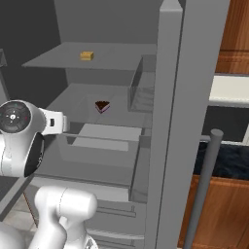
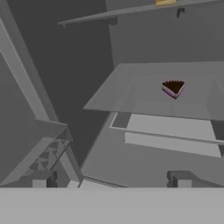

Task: Take the cakes from the fridge and place them on the empty tray on the dining counter.

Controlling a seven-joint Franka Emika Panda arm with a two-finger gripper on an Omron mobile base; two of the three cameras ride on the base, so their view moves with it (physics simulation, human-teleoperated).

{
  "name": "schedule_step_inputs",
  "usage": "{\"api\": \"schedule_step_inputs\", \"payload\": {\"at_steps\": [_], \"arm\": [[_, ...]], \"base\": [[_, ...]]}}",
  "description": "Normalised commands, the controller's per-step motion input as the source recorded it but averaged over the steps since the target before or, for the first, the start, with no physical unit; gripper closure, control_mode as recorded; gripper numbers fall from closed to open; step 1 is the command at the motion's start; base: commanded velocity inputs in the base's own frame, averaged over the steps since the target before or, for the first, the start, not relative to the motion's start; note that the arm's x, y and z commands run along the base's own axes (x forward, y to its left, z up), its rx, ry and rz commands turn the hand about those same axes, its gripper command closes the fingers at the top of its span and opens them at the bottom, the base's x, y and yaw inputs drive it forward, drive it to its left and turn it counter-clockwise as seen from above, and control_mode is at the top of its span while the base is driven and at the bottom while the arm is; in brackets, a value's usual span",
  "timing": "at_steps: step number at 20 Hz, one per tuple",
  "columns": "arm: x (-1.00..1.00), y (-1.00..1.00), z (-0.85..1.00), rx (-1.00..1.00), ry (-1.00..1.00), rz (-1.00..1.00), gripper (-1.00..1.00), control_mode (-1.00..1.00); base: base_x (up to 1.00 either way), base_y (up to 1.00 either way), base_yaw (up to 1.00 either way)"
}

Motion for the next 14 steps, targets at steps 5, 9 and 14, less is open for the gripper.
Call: {"api": "schedule_step_inputs", "payload": {"at_steps": [5, 9, 14], "arm": [[0.02, -0.04, 0.08, -0.09, 0.09, -0.1, -1.0, -1.0], [0.09, -0.31, 0.0, -0.09, 0.05, -0.17, -1.0, -1.0], [0.06, -0.48, 0.0, -0.01, 0.01, -0.15, -1.0, -1.0]], "base": [[0.0, 0.0, 0.0], [0.0, 0.0, 0.0], [0.0, 0.0, 0.0]]}}
